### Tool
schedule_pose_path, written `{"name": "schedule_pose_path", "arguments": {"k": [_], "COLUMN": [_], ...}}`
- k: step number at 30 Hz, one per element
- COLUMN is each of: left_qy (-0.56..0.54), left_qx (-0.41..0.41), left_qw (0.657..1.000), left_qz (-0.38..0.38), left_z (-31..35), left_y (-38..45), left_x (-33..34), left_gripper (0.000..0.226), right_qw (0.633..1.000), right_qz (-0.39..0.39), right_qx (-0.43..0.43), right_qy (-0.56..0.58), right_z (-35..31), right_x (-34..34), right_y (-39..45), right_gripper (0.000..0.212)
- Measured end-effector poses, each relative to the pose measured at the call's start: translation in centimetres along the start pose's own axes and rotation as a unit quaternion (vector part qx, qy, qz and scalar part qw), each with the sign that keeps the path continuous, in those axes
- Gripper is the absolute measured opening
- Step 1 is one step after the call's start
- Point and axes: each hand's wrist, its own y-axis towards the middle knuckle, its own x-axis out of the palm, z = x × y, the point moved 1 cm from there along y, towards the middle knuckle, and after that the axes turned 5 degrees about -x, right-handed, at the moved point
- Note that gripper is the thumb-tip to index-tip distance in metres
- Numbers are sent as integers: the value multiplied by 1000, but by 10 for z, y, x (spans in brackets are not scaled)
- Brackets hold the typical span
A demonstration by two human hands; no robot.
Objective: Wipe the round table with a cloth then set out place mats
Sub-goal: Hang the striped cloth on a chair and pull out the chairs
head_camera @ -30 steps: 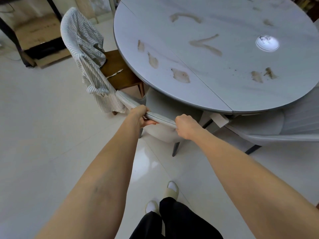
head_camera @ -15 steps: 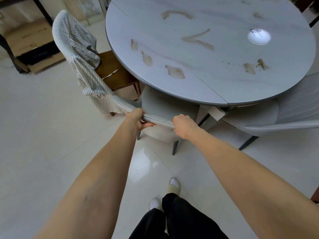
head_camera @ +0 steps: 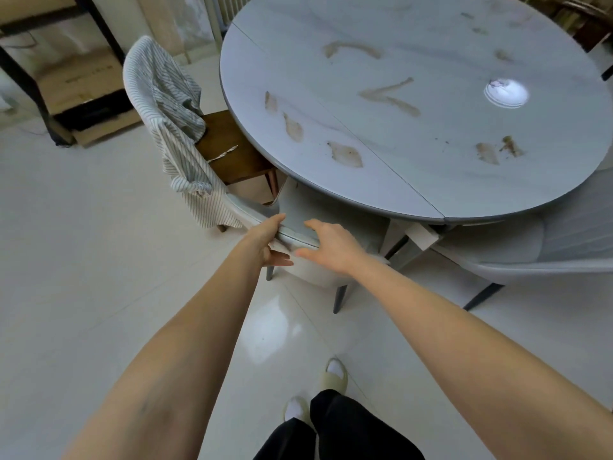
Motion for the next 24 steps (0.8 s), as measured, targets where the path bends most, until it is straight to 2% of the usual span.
{"name": "schedule_pose_path", "arguments": {"k": [2, 6, 13, 19, 24], "left_qy": [8, 5, -15, -19, 53], "left_qx": [25, 81, 128, 150, 174], "left_qw": [999, 995, 986, 982, 975], "left_qz": [31, 63, 102, 111, 130], "left_z": [6, 23, 69, 132, 196], "left_y": [-2, -9, -15, 6, 23], "left_x": [-6, -44, -156, -255, -338], "left_gripper": [64, 68, 49, 39, 28], "right_qw": [999, 997, 998, 998, 999], "right_qz": [8, 13, -5, 6, 14], "right_qx": [-15, -23, -61, -60, -32], "right_qy": [42, 68, 5, -23, -20], "right_z": [-6, -21, -89, -180, -252], "right_x": [-7, -21, -18, -1, 9], "right_y": [10, 35, 109, 214, 296], "right_gripper": [63, 46, 29, 28, 21]}}
